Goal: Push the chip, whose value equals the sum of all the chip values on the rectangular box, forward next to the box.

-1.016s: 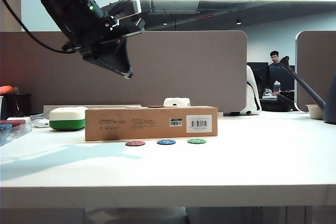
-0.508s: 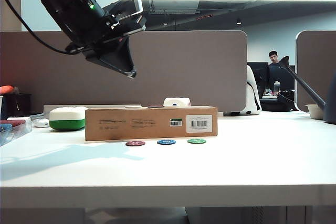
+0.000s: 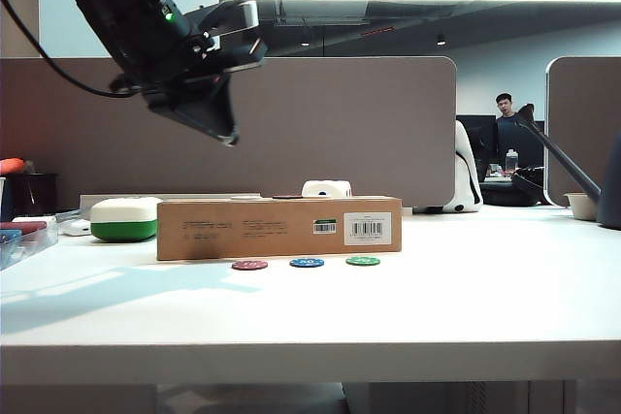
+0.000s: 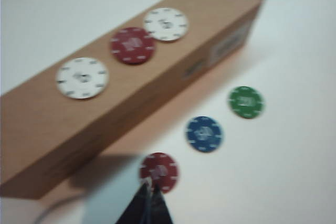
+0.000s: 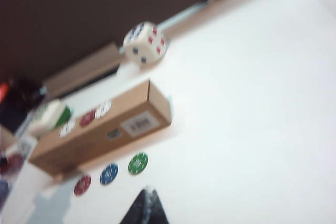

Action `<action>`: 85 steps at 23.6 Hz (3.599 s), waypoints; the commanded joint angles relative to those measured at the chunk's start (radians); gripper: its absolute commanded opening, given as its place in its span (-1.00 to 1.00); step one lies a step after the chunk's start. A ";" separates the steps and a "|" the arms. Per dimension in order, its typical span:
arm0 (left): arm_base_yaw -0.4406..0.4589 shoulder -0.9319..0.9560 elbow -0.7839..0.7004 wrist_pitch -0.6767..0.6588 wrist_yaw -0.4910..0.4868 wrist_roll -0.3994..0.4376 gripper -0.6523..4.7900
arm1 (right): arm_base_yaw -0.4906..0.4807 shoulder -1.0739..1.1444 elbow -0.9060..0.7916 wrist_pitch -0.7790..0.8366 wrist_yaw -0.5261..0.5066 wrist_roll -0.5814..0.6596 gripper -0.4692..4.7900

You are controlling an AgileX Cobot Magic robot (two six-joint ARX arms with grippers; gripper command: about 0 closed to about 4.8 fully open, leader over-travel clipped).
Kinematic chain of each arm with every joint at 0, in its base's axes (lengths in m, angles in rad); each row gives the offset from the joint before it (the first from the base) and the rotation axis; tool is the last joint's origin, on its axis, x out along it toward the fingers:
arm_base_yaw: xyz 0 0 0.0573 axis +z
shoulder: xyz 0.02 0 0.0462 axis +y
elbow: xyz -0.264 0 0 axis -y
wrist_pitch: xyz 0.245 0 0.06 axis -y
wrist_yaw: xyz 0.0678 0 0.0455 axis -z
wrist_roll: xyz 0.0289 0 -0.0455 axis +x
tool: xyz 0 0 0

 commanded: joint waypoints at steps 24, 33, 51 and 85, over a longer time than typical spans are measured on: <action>-0.002 0.004 0.001 0.024 0.188 0.004 -0.78 | 0.351 1.232 0.647 0.014 -0.156 -0.321 -0.85; -0.002 0.003 0.001 0.095 0.146 0.004 -0.78 | 0.351 1.292 0.672 0.054 -0.103 -0.322 -0.85; -0.002 0.010 0.001 0.083 0.075 0.004 -0.78 | 0.351 1.400 0.802 -0.042 -0.052 -0.346 -0.85; -0.002 0.023 0.001 0.076 0.076 0.004 -0.78 | 0.350 1.395 0.837 -0.069 0.100 -0.342 -0.85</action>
